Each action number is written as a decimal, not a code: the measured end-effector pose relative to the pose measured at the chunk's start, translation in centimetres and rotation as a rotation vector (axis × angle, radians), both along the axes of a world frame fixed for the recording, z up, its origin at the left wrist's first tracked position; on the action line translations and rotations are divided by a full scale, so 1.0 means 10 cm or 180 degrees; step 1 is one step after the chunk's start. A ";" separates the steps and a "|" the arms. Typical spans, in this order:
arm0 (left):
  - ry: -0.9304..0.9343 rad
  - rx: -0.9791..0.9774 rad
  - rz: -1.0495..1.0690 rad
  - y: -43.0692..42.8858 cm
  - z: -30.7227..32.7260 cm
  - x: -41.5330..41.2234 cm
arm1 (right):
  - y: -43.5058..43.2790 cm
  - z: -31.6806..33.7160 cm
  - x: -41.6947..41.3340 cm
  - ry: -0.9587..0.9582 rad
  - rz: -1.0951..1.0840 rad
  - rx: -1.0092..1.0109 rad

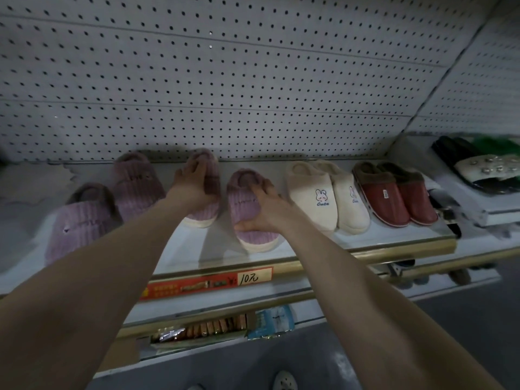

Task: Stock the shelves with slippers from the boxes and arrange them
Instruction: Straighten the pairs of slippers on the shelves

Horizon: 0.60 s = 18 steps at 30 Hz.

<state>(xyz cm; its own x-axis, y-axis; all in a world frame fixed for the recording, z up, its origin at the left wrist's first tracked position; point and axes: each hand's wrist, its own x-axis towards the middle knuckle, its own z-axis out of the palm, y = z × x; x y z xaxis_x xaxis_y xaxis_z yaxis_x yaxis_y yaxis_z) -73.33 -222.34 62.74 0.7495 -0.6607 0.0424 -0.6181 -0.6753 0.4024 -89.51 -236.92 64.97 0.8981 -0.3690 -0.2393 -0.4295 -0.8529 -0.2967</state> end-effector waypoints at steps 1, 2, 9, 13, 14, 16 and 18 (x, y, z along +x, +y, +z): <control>0.0030 0.0011 -0.0030 -0.01 0.01 0.02 | 0.02 0.01 -0.02 0.0033 0.0014 -0.0032; 0.0079 0.0007 -0.0042 -0.01 0.02 0.03 | 0.03 0.00 -0.03 0.0066 0.0010 -0.0074; 0.0350 -0.0206 -0.0101 0.06 0.03 -0.03 | 0.13 -0.02 -0.05 0.0144 -0.0271 -0.0011; 0.0293 -0.0086 -0.0172 0.11 -0.01 -0.12 | 0.16 -0.04 -0.06 0.0122 -0.0384 0.0049; 0.0261 -0.0041 -0.0182 0.12 -0.01 -0.15 | 0.17 -0.04 -0.06 0.0120 -0.0415 0.0058; 0.0202 0.0000 -0.0198 0.14 -0.01 -0.22 | 0.18 -0.04 -0.07 0.0104 -0.0477 0.0081; 0.0233 0.0107 -0.0230 0.15 -0.01 -0.27 | 0.19 -0.04 -0.08 0.0063 -0.0533 0.0120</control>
<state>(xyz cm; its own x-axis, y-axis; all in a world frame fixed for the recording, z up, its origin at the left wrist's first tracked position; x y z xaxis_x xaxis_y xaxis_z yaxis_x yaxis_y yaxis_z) -76.05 -220.86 62.60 0.7001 -0.7132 -0.0338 -0.6355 -0.6440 0.4260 -90.35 -235.00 64.53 0.8198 -0.5034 -0.2729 -0.5707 -0.7574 -0.3173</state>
